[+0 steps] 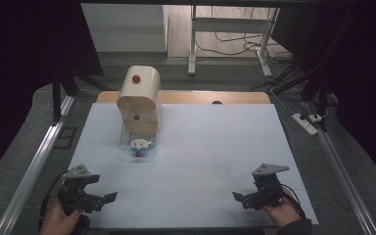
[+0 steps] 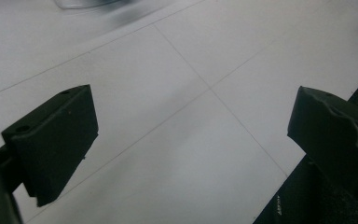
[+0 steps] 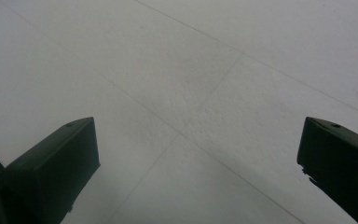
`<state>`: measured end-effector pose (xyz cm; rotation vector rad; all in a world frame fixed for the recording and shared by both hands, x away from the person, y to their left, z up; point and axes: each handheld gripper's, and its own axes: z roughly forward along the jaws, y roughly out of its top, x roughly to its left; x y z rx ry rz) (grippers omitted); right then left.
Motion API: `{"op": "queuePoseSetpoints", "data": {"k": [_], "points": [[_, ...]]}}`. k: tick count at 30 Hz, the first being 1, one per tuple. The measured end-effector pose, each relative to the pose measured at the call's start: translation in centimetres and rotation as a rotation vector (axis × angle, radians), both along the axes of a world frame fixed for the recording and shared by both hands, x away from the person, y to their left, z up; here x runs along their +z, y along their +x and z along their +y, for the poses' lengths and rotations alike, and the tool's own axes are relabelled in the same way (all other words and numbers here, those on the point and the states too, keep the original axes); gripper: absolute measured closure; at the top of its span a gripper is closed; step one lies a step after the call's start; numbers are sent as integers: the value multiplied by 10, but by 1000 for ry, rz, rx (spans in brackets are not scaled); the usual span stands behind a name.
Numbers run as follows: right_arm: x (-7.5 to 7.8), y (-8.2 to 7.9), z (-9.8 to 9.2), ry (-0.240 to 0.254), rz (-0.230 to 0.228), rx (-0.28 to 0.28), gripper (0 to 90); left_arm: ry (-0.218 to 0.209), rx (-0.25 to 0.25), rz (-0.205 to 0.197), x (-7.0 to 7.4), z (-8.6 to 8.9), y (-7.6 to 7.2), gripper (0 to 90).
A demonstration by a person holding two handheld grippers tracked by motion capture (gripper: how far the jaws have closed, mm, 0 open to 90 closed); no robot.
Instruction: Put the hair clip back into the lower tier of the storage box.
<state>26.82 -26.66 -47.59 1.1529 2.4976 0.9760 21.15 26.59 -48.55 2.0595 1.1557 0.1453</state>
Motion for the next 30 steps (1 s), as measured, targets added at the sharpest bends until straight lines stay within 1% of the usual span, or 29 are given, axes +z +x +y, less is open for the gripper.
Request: {"op": "queuePoseSetpoints", "data": {"k": [3, 4, 6, 10, 12, 19, 25, 30], "points": [[0, -2, -6, -2, -1, -18, 0, 0, 0, 1, 0, 0, 0, 16], [0, -3, -7, 0, 7, -31, 0, 1, -1, 1, 0, 0, 0, 16], [0, -5, -10, 6, 5, -49, 0, 1, -1, 1, 0, 0, 0, 16], [1, -9, -16, 1, 5, -72, 0, 2, -2, 1, 0, 0, 0, 16], [1, -9, -19, 3, -1, -78, 0, 3, -2, 0, 0, 0, 0, 16], [1, -14, -29, 5, 2, -102, 0, 3, -2, -1, 0, 0, 0, 16], [2, -18, -37, 25, 12, -125, 0, 3, -1, -1, 0, 0, 0, 15], [4, -21, -43, 46, 12, -141, 0, 1, 0, 0, 0, 0, 0, 15]]}}
